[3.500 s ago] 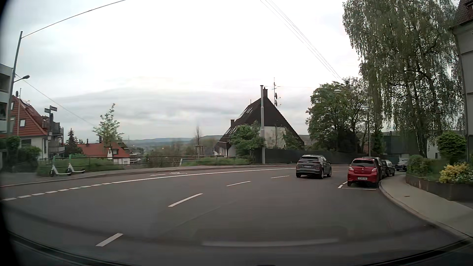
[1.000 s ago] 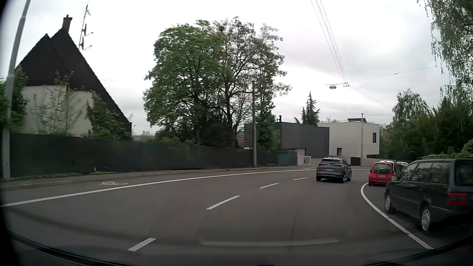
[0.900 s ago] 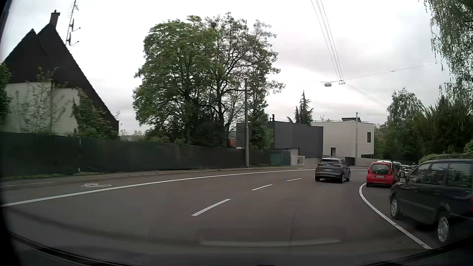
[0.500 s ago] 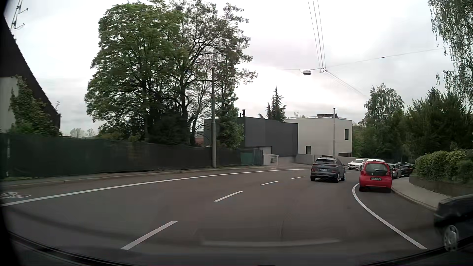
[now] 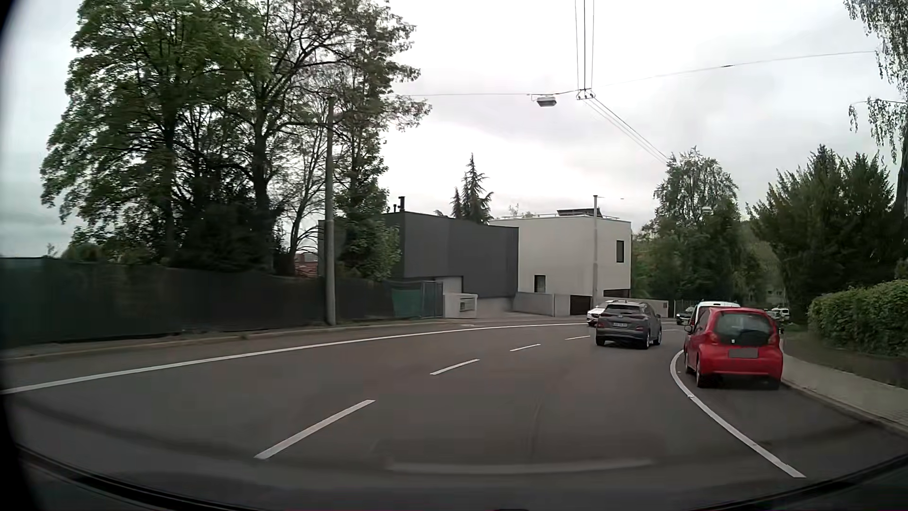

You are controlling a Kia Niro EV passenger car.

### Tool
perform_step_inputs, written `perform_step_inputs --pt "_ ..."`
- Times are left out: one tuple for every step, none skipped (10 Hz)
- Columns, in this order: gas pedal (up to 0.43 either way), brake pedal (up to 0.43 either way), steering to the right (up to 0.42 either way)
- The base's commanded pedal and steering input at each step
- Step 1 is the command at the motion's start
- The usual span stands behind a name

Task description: Follow the waypoints while adhering to traffic rules and regulations

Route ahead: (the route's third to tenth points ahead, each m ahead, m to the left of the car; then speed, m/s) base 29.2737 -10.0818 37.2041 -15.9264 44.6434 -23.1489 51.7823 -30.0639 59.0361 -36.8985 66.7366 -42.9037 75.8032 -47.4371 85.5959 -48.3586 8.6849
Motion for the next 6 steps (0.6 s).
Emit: perform_step_inputs --pt "0.000 0.000 0.098" --pt "0.000 0.000 0.096" --pt "0.000 0.000 0.096" --pt "0.000 0.000 0.096" --pt "0.008 0.000 0.096" --pt "0.008 0.000 0.096"
